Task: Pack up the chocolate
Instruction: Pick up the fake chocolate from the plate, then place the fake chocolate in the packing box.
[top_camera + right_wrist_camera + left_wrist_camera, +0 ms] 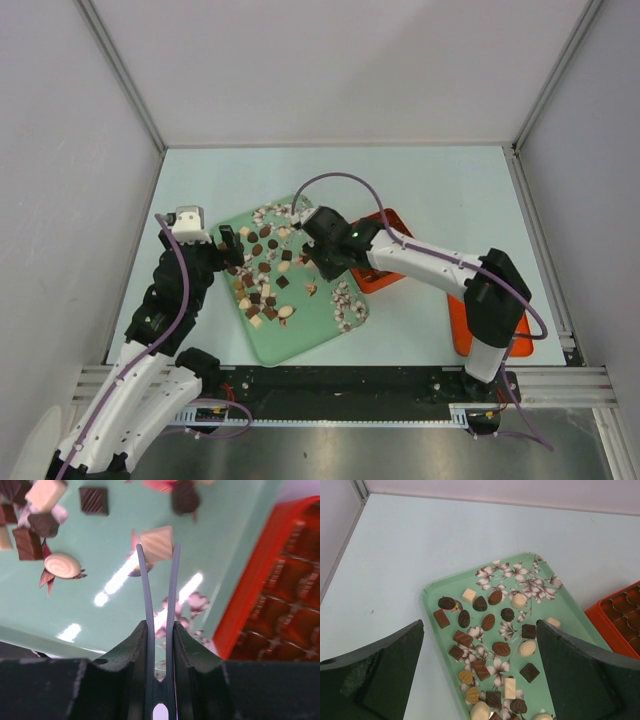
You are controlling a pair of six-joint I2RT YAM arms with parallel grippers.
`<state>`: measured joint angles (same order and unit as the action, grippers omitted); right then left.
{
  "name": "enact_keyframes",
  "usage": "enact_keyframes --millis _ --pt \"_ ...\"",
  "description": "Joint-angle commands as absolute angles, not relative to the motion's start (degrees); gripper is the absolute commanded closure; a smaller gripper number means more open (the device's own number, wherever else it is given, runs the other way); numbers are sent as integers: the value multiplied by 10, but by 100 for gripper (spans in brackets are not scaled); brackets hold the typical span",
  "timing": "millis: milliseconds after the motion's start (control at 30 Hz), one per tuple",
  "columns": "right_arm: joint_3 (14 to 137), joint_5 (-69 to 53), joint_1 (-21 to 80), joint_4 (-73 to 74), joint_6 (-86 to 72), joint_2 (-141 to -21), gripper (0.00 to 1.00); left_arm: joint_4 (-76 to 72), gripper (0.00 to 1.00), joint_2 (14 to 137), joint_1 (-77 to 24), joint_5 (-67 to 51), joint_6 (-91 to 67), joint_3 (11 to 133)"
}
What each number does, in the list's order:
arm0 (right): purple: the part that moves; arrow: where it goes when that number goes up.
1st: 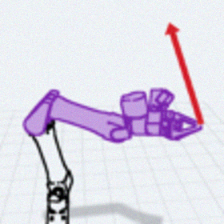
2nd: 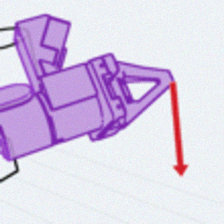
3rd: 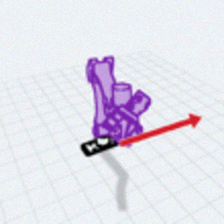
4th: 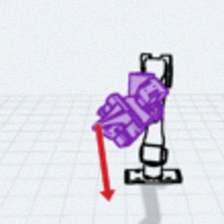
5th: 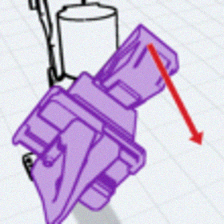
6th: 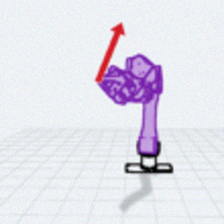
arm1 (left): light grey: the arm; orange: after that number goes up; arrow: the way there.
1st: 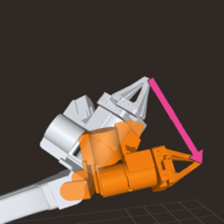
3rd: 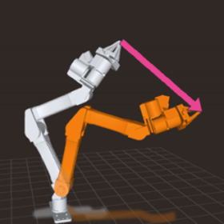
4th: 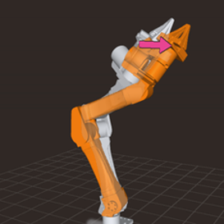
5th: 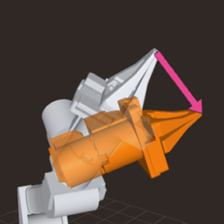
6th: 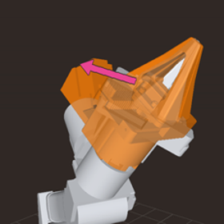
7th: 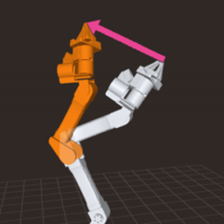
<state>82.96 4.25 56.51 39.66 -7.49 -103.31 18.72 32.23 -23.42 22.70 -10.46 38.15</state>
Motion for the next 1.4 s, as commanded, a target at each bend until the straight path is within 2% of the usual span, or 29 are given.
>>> enact_keyframes --millis 0,333,567,1367 --pt "852 63 508 411 -69 -974 81 181 2 316 -230 221 -93 379" --pt "839 93 327 418 -55 -955 81 183 2 312 -230 218 -94 378" --pt "838 76 250 396 -49 -975 80 182 2 314 -230 211 -94 379" --pt "815 41 235 375 -50 -1015 79 182 2 325 -230 200 -94 381"
